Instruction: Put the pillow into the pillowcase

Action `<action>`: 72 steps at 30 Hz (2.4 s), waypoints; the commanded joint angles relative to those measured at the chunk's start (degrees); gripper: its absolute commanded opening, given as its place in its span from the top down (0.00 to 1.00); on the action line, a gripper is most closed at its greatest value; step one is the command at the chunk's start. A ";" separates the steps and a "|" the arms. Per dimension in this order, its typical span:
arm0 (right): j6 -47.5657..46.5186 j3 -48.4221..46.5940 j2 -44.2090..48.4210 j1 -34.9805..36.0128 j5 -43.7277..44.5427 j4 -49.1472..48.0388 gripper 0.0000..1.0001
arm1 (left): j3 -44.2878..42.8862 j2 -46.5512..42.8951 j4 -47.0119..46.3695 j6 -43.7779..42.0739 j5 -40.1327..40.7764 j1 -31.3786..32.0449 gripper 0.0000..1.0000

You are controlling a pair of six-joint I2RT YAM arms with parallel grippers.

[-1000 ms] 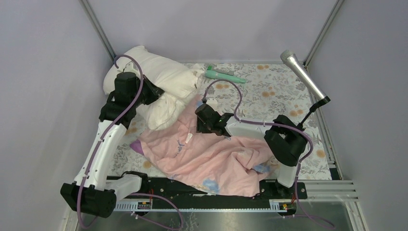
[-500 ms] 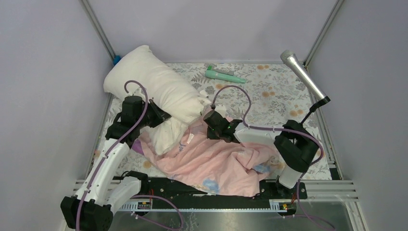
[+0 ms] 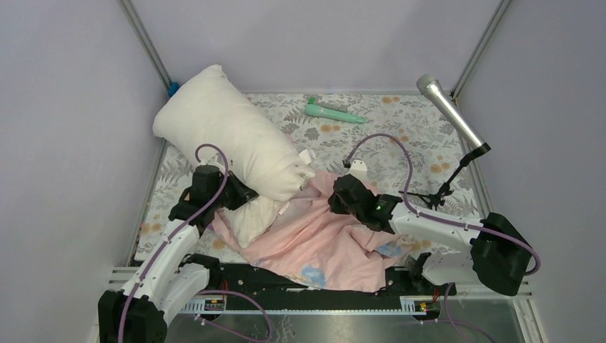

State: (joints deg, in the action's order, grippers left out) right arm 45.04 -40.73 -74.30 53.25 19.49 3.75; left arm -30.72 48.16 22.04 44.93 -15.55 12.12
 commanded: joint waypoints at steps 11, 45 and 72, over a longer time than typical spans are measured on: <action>-4.15 2.61 -1.24 0.45 -3.55 -4.80 1.00 | -17.28 0.17 3.36 -11.55 1.48 14.44 0.42; -2.50 6.20 3.93 0.32 1.89 -3.26 1.00 | -39.53 34.58 -0.80 -47.27 36.40 34.35 1.00; -11.37 -11.11 2.89 5.79 6.66 8.69 0.74 | -16.97 20.20 -12.59 -8.15 13.25 23.40 1.00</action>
State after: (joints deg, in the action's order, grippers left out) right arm 36.23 -44.73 -70.91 55.53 21.87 10.35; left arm -50.41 69.28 15.70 30.59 1.43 36.82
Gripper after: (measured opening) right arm 0.260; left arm 0.020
